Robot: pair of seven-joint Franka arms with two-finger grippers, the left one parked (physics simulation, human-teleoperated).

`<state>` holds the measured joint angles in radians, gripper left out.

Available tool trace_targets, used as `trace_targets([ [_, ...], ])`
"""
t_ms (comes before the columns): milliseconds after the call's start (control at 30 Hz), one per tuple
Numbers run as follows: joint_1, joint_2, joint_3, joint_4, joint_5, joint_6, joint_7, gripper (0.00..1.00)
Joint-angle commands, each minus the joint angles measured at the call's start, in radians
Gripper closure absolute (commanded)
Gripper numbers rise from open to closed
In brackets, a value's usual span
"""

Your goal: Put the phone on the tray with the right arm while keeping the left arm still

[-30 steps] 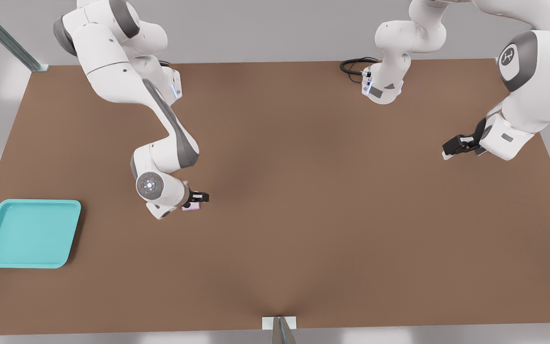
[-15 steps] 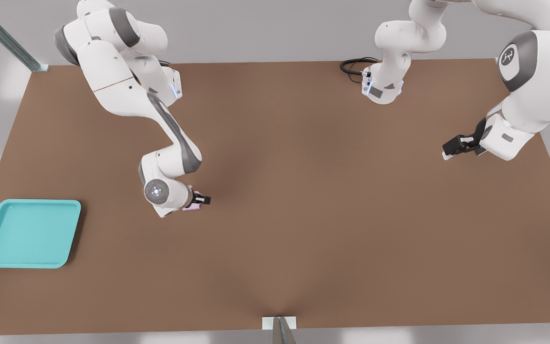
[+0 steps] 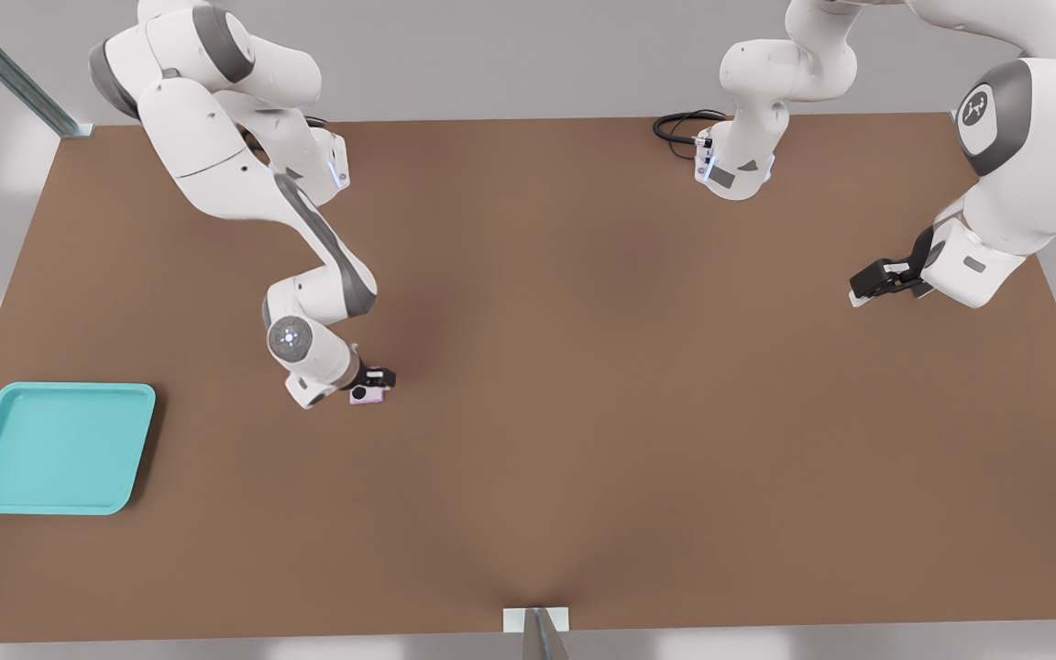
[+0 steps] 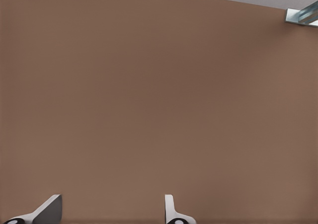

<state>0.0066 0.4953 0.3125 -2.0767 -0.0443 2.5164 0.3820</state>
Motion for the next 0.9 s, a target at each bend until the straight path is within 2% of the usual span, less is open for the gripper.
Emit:
trace_targets([
  [0, 0.001, 0.016, 0.000, 0.001, -0.002, 0.125, -0.301, 0.00],
  [100, -0.002, 0.022, 0.000, -0.003, -0.002, 0.137, -0.379, 0.00],
  [867, -0.030, 0.045, 0.002, -0.048, 0.001, 0.157, -0.359, 0.00],
])
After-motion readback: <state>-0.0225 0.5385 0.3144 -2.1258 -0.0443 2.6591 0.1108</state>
